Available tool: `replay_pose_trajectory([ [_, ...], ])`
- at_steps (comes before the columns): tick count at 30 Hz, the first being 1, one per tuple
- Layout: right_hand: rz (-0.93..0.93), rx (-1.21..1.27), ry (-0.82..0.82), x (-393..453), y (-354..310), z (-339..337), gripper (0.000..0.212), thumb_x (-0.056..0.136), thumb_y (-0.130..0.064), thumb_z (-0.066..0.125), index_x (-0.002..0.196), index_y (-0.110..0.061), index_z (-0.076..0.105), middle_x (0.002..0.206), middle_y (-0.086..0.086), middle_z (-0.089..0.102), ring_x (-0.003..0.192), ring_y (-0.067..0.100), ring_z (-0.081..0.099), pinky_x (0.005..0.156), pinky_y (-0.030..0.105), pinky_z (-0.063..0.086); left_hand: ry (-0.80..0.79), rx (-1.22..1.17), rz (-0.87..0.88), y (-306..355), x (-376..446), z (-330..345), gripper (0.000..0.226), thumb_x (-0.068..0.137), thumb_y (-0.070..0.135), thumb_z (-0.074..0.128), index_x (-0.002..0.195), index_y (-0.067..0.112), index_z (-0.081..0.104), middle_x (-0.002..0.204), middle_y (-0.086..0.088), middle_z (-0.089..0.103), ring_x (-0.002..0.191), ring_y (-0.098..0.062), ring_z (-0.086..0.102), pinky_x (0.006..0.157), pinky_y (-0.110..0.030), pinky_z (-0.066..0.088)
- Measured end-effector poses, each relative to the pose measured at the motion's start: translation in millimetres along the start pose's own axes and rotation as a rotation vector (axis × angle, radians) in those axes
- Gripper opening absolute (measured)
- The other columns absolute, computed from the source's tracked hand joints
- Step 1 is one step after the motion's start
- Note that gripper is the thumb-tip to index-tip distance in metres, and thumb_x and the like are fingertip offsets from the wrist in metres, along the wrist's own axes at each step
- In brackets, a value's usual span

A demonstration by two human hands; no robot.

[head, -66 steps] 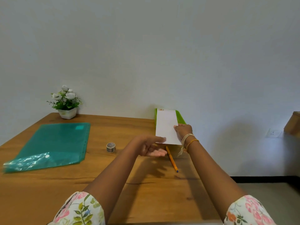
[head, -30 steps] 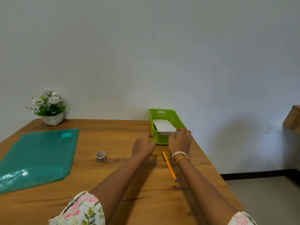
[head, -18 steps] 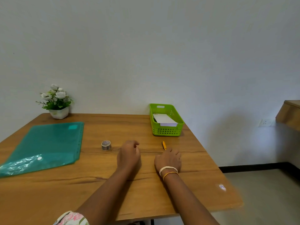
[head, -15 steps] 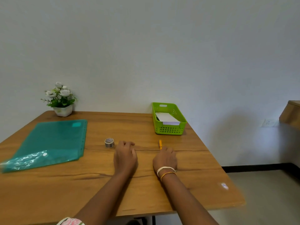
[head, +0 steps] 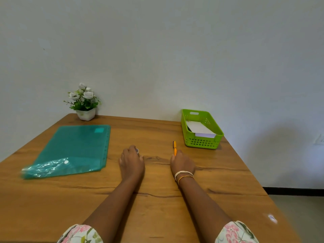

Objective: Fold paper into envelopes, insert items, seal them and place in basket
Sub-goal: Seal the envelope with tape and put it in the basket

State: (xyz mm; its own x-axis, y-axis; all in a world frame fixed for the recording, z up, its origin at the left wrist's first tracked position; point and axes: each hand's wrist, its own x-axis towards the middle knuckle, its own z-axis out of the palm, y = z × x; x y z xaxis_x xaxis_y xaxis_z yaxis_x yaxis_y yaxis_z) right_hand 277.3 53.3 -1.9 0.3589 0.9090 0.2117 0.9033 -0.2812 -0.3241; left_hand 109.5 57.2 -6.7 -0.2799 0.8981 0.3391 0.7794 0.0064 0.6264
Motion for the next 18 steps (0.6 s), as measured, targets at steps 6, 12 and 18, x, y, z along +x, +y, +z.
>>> replay_pose_trajectory([
  [6,0.022,0.004,0.006,32.3,1.1,6.6,0.029,0.096,-0.037,0.043,0.108,-0.017,0.060,0.105,0.008,0.068,0.097,0.032,0.066,0.073,0.035,0.050,-0.042,-0.084,0.035,19.4,18.8,23.2,0.033,0.089,0.022,0.064,0.121,0.019,0.055,0.113,0.002,0.063,0.106,-0.019,0.057,0.097,-0.037,0.039],
  [12,0.034,-0.019,0.045,59.6,5.9,13.3,0.031,0.095,-0.041,0.044,0.109,-0.018,0.061,0.102,0.009,0.069,0.094,0.031,0.067,0.071,0.035,0.052,-0.293,-0.124,0.114,56.8,56.0,63.2,0.049,0.086,0.028,0.068,0.131,0.022,0.050,0.124,-0.001,0.064,0.116,-0.023,0.057,0.096,-0.035,0.039],
  [18,0.052,-0.044,0.065,71.0,8.8,20.5,0.032,0.096,-0.041,0.044,0.110,-0.018,0.060,0.102,0.009,0.069,0.094,0.031,0.067,0.071,0.034,0.051,-0.377,-0.148,0.198,67.6,77.8,95.3,0.055,0.084,0.033,0.071,0.133,0.024,0.049,0.126,-0.001,0.064,0.119,-0.024,0.056,0.097,-0.035,0.036],
])
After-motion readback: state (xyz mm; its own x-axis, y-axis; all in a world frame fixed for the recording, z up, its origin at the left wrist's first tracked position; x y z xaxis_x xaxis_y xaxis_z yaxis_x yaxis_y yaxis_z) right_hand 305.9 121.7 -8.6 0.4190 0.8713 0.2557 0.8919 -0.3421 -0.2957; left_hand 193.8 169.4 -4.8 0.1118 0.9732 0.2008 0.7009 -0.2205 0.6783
